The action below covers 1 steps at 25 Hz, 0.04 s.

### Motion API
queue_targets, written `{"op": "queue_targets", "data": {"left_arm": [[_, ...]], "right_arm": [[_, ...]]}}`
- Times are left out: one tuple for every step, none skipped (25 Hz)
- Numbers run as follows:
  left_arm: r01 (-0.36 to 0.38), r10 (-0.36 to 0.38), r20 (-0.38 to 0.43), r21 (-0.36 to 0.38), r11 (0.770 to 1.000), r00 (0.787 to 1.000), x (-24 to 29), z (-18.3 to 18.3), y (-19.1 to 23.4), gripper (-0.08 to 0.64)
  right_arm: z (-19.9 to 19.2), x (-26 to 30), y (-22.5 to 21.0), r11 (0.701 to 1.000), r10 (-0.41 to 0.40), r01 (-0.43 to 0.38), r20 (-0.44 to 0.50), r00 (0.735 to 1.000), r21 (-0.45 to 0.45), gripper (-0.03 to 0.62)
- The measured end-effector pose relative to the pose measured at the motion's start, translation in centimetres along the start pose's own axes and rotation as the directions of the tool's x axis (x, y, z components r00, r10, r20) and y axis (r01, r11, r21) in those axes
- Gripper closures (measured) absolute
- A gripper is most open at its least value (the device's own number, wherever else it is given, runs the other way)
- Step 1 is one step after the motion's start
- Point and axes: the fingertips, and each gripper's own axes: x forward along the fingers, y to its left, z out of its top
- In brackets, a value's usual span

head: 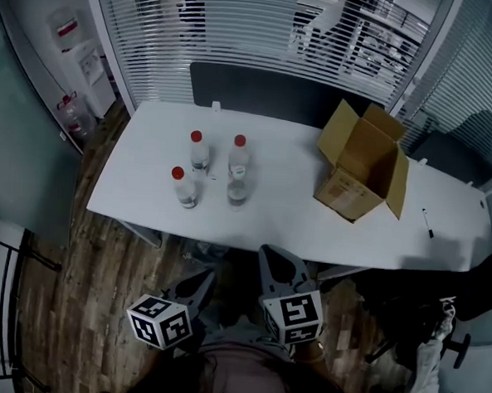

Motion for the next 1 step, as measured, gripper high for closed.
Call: {"op": "queue_targets", "data": {"left_arm": [[0.008,-0.008,-0.026,-0.005,1.0,1.0,0.09,-0.83,-0.35,0.552]], "right_arm": [[-0.36,-0.52,0.03,1.0,0.001,-0.001,-0.005,1.0,0.005,0.569]]}}
